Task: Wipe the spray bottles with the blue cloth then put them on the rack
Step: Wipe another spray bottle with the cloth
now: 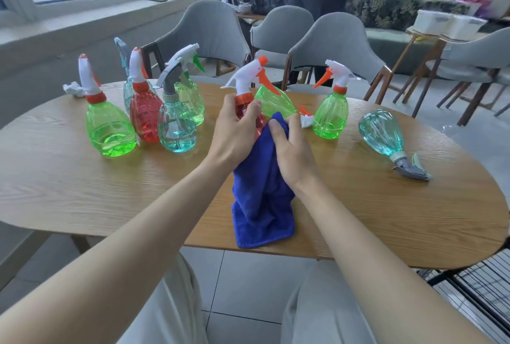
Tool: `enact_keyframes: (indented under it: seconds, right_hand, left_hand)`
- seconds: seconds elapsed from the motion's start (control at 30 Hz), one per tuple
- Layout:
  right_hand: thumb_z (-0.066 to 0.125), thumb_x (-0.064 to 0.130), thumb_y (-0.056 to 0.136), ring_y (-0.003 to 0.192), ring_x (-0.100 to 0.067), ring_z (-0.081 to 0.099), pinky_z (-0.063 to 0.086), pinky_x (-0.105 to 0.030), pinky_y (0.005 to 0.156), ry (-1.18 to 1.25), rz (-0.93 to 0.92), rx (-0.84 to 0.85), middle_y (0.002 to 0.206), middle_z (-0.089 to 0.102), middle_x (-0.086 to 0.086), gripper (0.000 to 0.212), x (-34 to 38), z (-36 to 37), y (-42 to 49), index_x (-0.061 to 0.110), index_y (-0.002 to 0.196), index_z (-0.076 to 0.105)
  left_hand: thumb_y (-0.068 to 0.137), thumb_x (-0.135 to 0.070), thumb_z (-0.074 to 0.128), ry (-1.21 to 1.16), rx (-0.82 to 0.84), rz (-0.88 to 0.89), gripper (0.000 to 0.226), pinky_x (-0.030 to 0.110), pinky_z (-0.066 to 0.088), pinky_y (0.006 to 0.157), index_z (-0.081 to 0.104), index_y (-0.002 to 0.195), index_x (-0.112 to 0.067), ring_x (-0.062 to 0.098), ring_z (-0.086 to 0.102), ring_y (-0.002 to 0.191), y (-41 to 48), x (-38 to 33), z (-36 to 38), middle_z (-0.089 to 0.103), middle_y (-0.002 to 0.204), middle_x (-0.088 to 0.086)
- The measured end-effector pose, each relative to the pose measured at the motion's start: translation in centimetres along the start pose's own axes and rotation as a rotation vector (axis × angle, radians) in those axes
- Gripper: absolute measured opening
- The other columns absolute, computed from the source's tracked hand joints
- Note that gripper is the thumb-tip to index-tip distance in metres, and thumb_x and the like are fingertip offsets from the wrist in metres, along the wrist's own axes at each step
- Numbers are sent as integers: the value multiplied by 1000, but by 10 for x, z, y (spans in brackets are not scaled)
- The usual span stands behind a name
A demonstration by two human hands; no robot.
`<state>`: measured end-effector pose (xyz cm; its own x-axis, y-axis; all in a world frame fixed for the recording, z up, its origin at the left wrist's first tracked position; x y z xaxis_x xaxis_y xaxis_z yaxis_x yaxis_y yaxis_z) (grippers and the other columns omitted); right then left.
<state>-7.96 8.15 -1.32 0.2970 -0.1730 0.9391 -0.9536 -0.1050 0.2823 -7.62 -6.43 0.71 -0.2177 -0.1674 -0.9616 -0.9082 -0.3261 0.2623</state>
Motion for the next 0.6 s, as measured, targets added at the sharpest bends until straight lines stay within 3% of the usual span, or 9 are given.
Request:
enact_keyframes:
  seconds: [0.1,0.2,0.27,0.3,0.33,0.4,0.47,0.6]
  right_hand:
    - [52,35,110,70,-11,47,40,-39,73,2,150,-80,74,50,10,29,-24,-15,7,21,85,46]
    - [52,44,106,86,-15,56,48,-42,86,205,174,-248,90,58,2,25,-25,-31,7,23,93,57]
    - [49,39,110,84,-16,54,45,-37,83,262,96,-269,90,36,20,24,-7,-37,7,19,99,57]
    - [47,34,112,82,-14,54,43,-34,81,231,33,-255,126,49,-1,22,5,-37,7,17,101,56]
    - [46,30,113,78,-8,55,43,-27,75,176,-30,-233,83,62,11,20,16,-36,8,19,99,55]
    - [46,27,113,80,2,54,41,-14,75,47,-130,-178,90,59,11,15,31,-30,12,23,100,53]
    - [49,28,112,90,-2,57,40,-11,76,-37,-116,-133,100,61,7,8,29,-22,20,21,109,52]
    - [54,33,110,71,2,56,43,-15,69,-85,-58,-94,84,62,9,19,21,-13,26,16,104,59]
  left_hand:
    - [109,-32,58,13,34,25,24,17,47,60,56,109,-8,0,56,58,-3,-1,1,60,81,-4]
    - [110,-34,57,50,45,31,25,22,48,60,53,110,-9,0,57,56,-1,-1,0,60,80,-5]
    - [109,-36,58,108,52,35,23,28,51,64,52,107,-14,3,57,59,0,2,-2,62,79,-7]
    - [108,-37,59,144,61,35,22,30,53,67,52,106,-16,4,57,61,0,4,-3,63,80,-8]
    - [108,-37,59,174,72,36,22,32,53,70,52,105,-17,4,57,63,0,7,-4,64,82,-8]
    - [107,-37,60,201,113,45,23,35,53,73,52,105,-16,7,57,65,-3,9,-1,65,82,-6]
    - [106,-37,61,183,166,59,25,41,53,74,51,105,-13,11,57,70,-7,6,6,66,83,0]
    - [106,-31,59,131,255,58,23,40,49,72,52,107,-10,15,54,72,-15,3,14,64,83,3]
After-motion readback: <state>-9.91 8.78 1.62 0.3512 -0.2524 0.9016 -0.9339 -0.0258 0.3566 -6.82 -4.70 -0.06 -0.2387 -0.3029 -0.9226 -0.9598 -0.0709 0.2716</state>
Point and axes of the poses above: each hand's wrist, its own y-axis towards the middle knuckle, its own z-axis out of the palm, x = y × z, the point moved 8 cm from there along y, towards the middle knuckle
